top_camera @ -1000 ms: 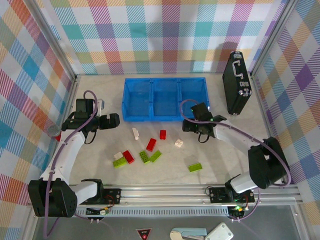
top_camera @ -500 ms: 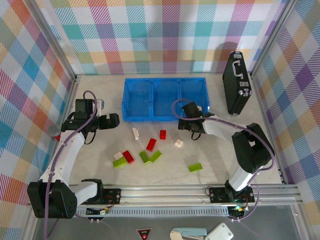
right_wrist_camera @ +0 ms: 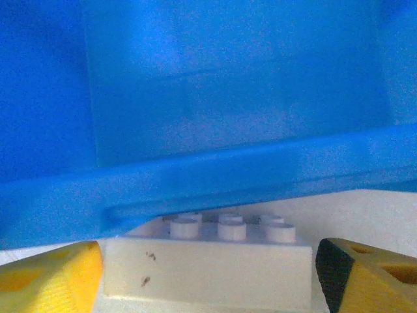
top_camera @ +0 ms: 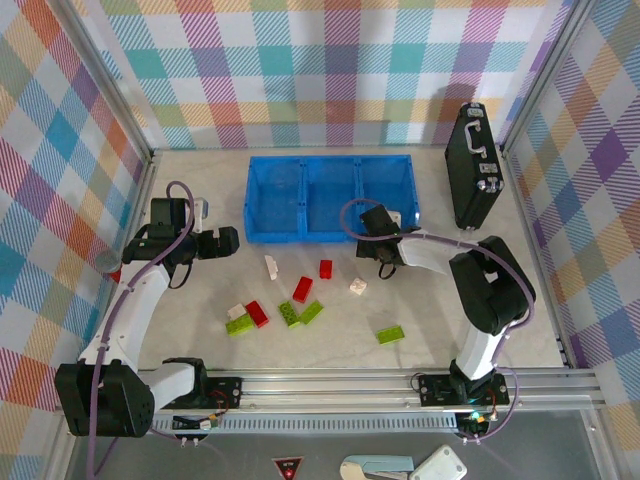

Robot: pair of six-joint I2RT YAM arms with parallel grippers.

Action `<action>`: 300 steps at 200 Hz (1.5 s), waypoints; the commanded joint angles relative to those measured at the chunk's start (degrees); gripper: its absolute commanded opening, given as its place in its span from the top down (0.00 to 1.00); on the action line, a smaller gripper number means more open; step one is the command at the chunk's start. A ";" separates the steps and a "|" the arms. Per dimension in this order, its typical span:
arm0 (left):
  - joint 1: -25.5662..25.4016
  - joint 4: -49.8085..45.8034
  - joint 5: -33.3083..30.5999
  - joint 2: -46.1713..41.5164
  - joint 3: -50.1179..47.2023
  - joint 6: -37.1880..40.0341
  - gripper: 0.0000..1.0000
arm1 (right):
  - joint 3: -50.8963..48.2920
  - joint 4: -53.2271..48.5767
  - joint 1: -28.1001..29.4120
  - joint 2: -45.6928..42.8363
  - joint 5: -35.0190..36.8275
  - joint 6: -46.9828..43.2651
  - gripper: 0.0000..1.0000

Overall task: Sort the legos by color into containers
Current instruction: Pick up the lego from the center of the table.

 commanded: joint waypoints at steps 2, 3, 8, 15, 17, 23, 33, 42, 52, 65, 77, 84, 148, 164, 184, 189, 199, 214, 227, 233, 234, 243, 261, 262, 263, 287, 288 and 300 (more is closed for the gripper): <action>0.24 -0.64 -0.56 -1.01 -0.61 0.85 0.00 | 1.55 1.82 0.38 1.21 1.95 1.14 0.16; 0.25 -0.64 -0.56 -0.95 -0.63 0.87 0.00 | 1.55 1.83 0.38 1.20 1.96 1.15 0.16; 0.20 -0.64 -0.57 -0.94 -0.59 0.86 0.00 | 1.55 1.98 0.38 1.25 2.12 1.09 0.16; 0.20 -0.64 -0.56 -0.99 -0.64 0.84 0.00 | 1.55 2.07 0.38 1.35 2.14 1.09 0.17; 0.19 -0.64 -0.58 -0.99 -0.64 0.83 0.00 | 1.55 2.15 0.38 1.34 2.15 1.14 0.17; 0.18 -0.64 -0.56 -0.99 -0.64 0.86 0.00 | 1.55 2.34 0.38 1.40 2.15 1.11 0.17; 0.21 -0.65 -0.56 -1.07 -0.64 0.89 0.00 | 1.63 2.37 0.38 1.57 2.16 1.16 0.18; 0.25 -0.64 -0.55 -1.08 -0.66 0.87 0.00 | 1.72 2.36 0.38 1.62 2.15 1.11 0.18; 0.25 -0.65 -0.54 -1.08 -0.73 0.82 0.00 | 1.81 2.28 0.38 1.69 2.06 1.15 0.19; 0.25 -0.66 -0.47 -1.01 -0.69 0.82 0.00 | 1.81 2.20 0.38 1.52 2.11 1.14 0.20; 0.24 -0.64 -0.38 -1.08 -0.73 0.88 0.00 | 1.74 2.12 0.38 1.41 2.06 1.15 0.20; 0.25 -0.66 -0.31 -1.07 -0.77 0.87 0.00 | 1.72 2.05 0.38 1.32 2.11 1.11 0.20; 0.23 -0.56 0.14 -1.11 -0.64 0.89 0.00 | 1.76 1.39 0.39 0.75 1.89 0.92 0.25; 0.25 -0.58 0.19 -1.09 -0.63 0.82 0.00 | 1.68 1.30 0.47 0.61 1.80 0.88 0.27; 0.25 -0.55 0.32 -1.08 -0.62 0.88 0.00 | 1.55 1.19 0.56 0.37 1.67 0.70 0.29; 0.25 -0.58 0.39 -1.08 -0.60 0.89 0.00 | 1.55 1.17 0.57 0.36 1.64 0.62 0.29; 0.20 -0.56 0.40 -1.09 -0.64 0.80 0.00 | 1.50 1.10 0.64 0.23 1.71 0.53 0.30; 0.24 -0.56 0.32 -1.16 -0.64 0.81 0.00 | 1.55 0.90 0.75 -0.02 1.58 0.45 0.31; 0.25 -0.56 0.34 -1.27 -0.73 0.84 0.00 | 1.55 0.62 0.99 -0.38 1.64 0.25 0.31; 0.25 -0.47 0.41 -1.33 -0.65 0.85 0.00 | 1.55 0.37 1.16 -0.55 1.70 0.25 0.32; 0.25 -0.47 0.41 -1.29 -0.65 0.78 0.00 | 1.55 0.37 1.16 -0.55 1.70 0.25 0.32; 0.25 -0.48 0.52 -1.33 -0.64 0.72 0.00 | 1.46 0.20 1.46 -0.98 1.71 0.10 0.32; 0.25 -0.54 0.73 -1.41 -0.56 0.72 0.00 | 1.37 -0.53 2.36 -1.77 1.71 0.10 0.32; 0.20 -0.50 0.75 -1.42 -0.56 0.76 0.00 | 1.37 -0.58 2.42 -1.79 1.71 0.06 0.32; 0.18 -0.48 0.76 -1.47 -0.56 0.78 0.00 | 1.37 -0.61 2.46 -1.84 1.71 0.08 0.32; 0.25 -0.50 0.86 -1.78 -0.53 0.80 0.00 | 1.54 -1.72 4.24 -2.98 2.21 0.14 0.32; 0.25 -0.53 0.85 -1.78 -0.59 0.75 0.00 | 1.54 -1.79 4.33 -3.10 2.23 0.16 0.32; 0.22 -0.44 0.98 -2.04 -0.64 0.78 0.00 | 2.02 -2.51 5.22 -3.59 2.37 0.28 0.32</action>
